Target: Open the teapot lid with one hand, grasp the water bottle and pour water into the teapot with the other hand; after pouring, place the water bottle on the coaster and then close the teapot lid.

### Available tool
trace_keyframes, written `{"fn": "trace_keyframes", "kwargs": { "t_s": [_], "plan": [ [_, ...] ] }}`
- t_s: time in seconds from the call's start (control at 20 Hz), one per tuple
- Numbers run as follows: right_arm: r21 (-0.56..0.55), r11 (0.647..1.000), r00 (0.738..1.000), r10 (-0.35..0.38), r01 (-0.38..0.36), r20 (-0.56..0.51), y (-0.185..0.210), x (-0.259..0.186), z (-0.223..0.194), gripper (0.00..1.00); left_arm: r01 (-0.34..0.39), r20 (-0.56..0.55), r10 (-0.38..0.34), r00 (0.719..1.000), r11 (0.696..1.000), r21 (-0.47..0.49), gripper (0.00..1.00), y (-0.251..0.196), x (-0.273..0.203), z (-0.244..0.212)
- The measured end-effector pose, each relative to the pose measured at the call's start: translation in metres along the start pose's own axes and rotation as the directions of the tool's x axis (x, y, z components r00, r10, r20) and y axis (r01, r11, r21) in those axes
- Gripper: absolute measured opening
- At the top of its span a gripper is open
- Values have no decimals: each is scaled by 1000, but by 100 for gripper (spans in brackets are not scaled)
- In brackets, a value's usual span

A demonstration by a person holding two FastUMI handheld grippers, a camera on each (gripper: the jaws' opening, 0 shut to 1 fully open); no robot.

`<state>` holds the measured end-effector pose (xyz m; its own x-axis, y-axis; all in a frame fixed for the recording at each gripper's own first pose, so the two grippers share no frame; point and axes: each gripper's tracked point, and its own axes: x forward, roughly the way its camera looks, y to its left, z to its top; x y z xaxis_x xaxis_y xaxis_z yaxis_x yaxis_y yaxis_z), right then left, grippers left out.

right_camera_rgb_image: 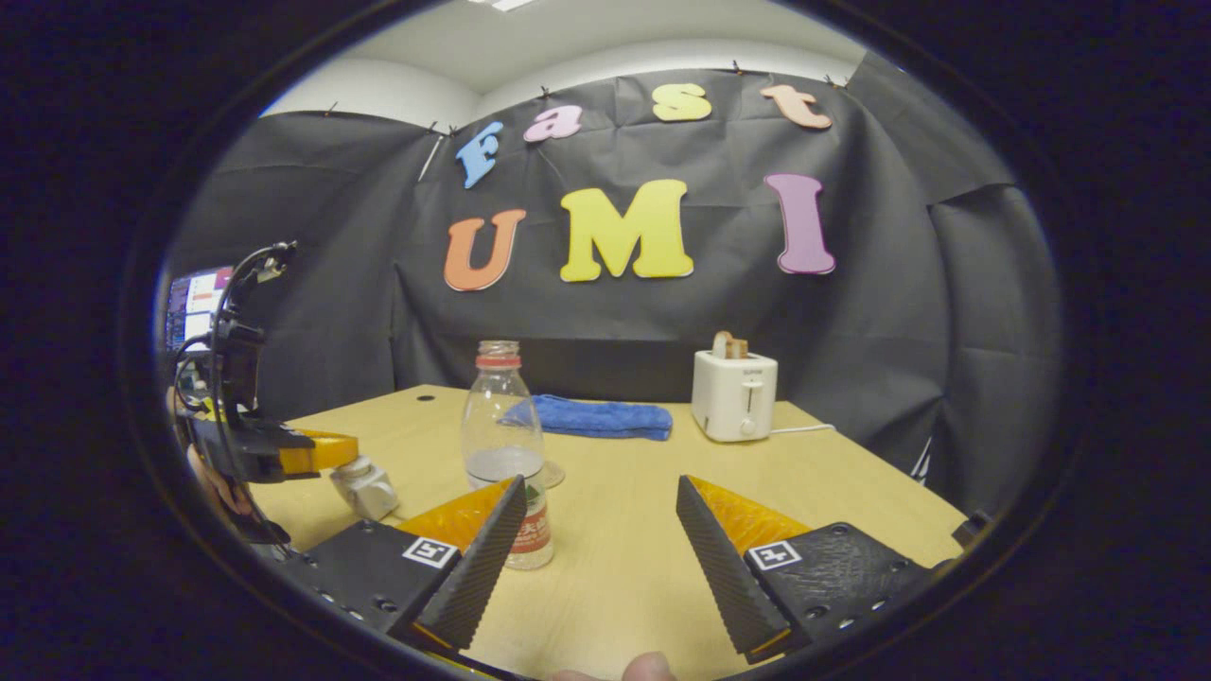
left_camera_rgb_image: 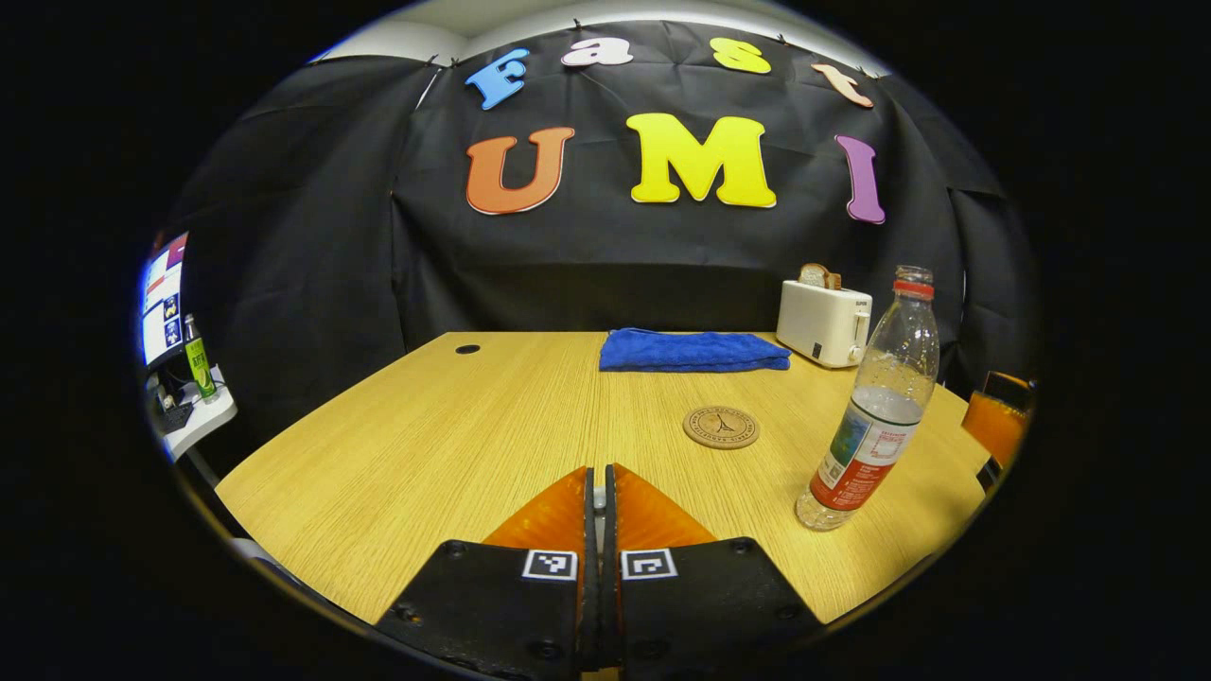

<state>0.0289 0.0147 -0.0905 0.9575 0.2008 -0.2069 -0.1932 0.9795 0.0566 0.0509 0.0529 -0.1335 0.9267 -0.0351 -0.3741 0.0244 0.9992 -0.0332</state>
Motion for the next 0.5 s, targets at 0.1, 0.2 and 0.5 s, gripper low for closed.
{"fn": "trace_keyframes", "kwargs": {
  "t_s": [0.1, 0.2, 0.5],
  "plan": [
    [30, 998, 999, 49, -49, -12, 14, 2, -5, 99, 5, 23, -5, 1000, 1000, -11, 3, 2, -8, 9],
    [32, 997, 997, 71, -71, -23, 25, 7, -9, 95, -4, 54, 4, 999, 1000, -13, 3, 7, -15, 19],
    [16, 995, 994, 97, -97, -42, 52, 34, -17, 94, -15, 113, 19, 993, 999, -39, 3, 23, -42, 38]
  ]
}}
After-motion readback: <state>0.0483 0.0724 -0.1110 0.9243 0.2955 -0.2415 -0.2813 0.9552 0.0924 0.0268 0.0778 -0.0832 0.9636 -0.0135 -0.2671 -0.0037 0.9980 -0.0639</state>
